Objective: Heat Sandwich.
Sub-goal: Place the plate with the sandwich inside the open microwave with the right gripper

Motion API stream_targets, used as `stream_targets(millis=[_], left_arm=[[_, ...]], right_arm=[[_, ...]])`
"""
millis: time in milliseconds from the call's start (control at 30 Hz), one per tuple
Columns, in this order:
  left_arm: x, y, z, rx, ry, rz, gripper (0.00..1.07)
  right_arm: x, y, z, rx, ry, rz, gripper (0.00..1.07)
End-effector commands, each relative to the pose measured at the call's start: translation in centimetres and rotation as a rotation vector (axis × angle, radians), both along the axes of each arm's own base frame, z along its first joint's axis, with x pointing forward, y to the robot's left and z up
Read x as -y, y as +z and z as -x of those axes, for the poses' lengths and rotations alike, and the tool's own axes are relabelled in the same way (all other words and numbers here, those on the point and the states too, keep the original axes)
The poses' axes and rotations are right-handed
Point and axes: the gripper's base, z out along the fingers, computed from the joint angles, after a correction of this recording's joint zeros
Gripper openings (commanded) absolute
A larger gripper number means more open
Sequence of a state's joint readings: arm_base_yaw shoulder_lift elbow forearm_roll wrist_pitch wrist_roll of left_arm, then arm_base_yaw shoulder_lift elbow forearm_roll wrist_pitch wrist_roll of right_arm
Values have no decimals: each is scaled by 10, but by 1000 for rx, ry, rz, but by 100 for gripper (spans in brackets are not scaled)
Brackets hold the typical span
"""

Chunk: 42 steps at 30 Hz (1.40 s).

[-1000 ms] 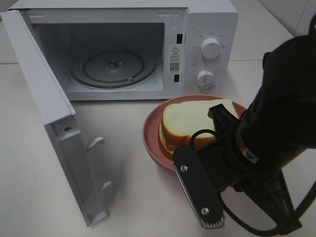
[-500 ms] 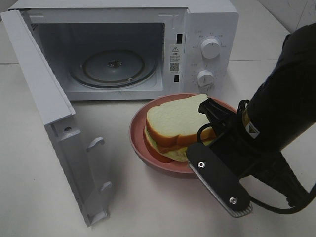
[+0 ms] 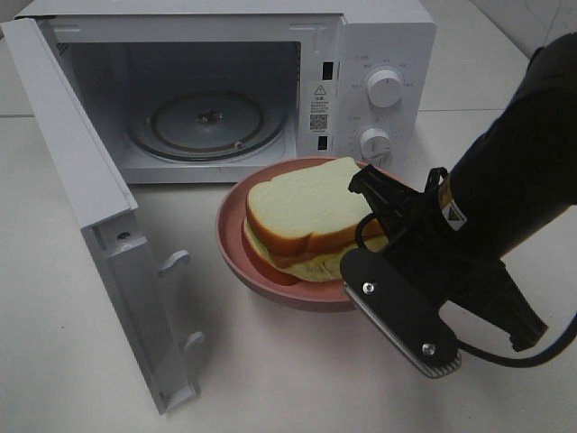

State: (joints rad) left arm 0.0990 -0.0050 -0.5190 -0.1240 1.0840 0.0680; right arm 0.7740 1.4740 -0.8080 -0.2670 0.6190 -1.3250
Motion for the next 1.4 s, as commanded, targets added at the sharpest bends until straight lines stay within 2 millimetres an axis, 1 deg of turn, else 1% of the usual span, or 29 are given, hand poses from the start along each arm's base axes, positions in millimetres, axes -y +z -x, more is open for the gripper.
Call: stream_targets(millis=[33, 100, 467, 600, 1000, 1167, 1400], left_arm=[[0, 1, 2, 29, 7, 6, 98], [0, 1, 2, 29, 7, 6, 98], [0, 1, 2, 29, 7, 6, 98], [0, 1, 2, 29, 7, 6, 98], [0, 1, 2, 29, 7, 6, 98], [0, 1, 2, 29, 7, 6, 98], [0, 1, 2, 29, 7, 6, 98]], right_arm=[[-5, 11, -5, 37, 13, -52, 0], [-8, 13, -7, 39, 18, -63, 0], [-22, 10, -21, 32, 18, -59, 0], [-33, 11, -32, 41, 17, -69, 0], [-50, 8, -50, 44, 17, -74, 0], [-61, 6, -60, 42, 13, -86, 0], [-70, 6, -68, 50, 18, -102, 0]])
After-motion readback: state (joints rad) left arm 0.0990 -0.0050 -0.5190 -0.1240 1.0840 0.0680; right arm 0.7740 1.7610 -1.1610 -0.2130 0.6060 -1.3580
